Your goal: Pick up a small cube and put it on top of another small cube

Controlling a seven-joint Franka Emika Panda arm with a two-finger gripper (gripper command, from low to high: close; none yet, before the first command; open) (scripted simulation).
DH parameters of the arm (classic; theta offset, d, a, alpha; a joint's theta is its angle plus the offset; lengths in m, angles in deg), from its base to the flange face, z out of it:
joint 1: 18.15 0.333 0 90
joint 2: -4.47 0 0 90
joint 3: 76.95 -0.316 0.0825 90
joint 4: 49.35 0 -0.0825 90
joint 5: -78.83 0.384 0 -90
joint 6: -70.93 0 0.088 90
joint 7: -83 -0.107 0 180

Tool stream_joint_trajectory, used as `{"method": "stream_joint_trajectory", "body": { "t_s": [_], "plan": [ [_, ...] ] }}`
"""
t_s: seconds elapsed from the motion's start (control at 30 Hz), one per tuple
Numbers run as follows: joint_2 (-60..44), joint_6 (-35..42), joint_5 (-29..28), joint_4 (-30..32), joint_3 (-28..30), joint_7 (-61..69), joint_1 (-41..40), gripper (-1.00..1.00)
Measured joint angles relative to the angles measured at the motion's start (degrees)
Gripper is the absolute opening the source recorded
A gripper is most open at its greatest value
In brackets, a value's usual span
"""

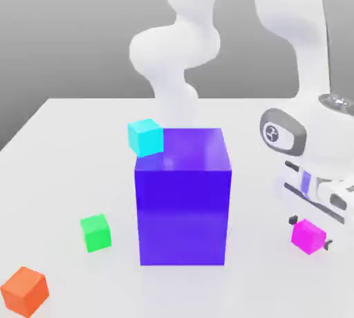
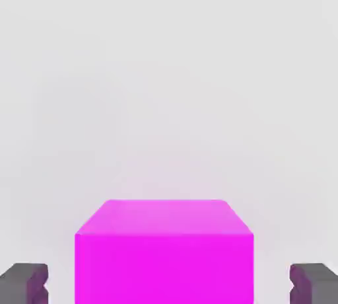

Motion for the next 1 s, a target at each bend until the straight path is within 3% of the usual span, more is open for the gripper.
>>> {"method": "stream_joint_trajectory", "body": {
  "t_s": [0.13,0.33,0.6,1.0],
  "plan": [
    [-0.2,-0.1,0.0,0.0,0.0,0.0,0.0,-1.0],
    [10.6,8.5,0.8,1.4,0.3,0.0,0.1,-1.0],
    [23.9,17.1,9.0,-4.1,8.1,16.1,-16.0,-1.0],
    [32.7,22.4,-1.0,2.0,25.1,41.4,-31.8,-1.0]
  ]
}}
